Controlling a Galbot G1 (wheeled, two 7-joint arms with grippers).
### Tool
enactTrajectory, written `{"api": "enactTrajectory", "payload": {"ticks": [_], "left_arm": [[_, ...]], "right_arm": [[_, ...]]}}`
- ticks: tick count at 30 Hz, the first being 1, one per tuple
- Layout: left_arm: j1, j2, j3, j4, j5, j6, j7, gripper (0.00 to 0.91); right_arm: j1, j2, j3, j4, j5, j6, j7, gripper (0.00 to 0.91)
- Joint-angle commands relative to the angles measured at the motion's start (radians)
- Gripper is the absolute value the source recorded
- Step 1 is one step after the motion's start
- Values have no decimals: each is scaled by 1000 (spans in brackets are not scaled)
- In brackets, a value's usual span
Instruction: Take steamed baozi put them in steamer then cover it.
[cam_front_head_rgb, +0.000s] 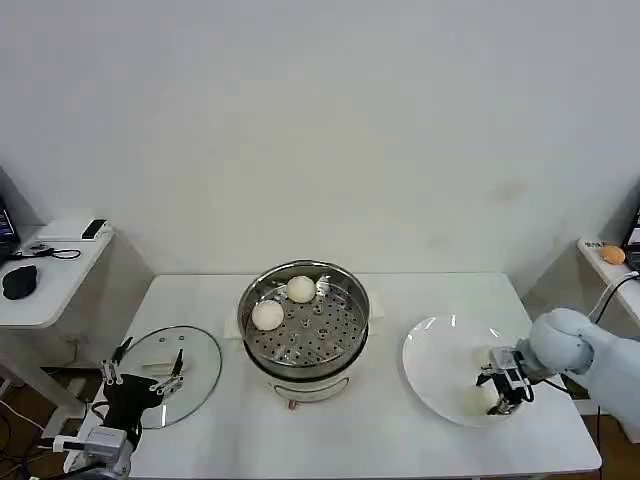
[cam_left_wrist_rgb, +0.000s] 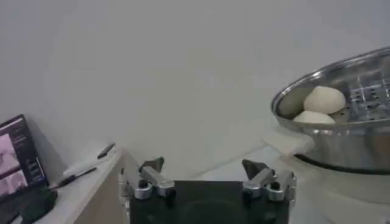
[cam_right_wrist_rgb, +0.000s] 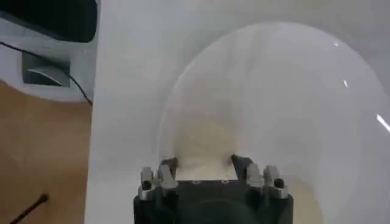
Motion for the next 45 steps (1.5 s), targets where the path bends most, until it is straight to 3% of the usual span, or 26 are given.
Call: {"api": "enactTrajectory", "payload": {"ticks": [1,8,14,21,26,38,45], "left_arm": [[0,2,-1,0,0,-1,0,907],[-9,9,-1,0,-2,0,1,907],[-10,11,-1,1,-4,-1,1,907],[-15,6,-3,1,-6,-1,0,907],[-8,-1,-10,-7,-4,0,0,907],[13,-14,-51,-22,-5,0,0,907],[22,-22,-71,-23,-5,1,0,907]], "right_arm": [[44,-1,14,-4,12,2,-12,625],[241,16,-45,-43,63,3,-18,625],[494,57,-188,-83,122,2,-34,635],[767,201,-364,-122,221,-6,-21,635],[912,360,-493,-119,262,-21,-2,635],[887,666,-525,-155,292,-17,18,635],[817,785,-538,-164,273,30,8,645]]}}
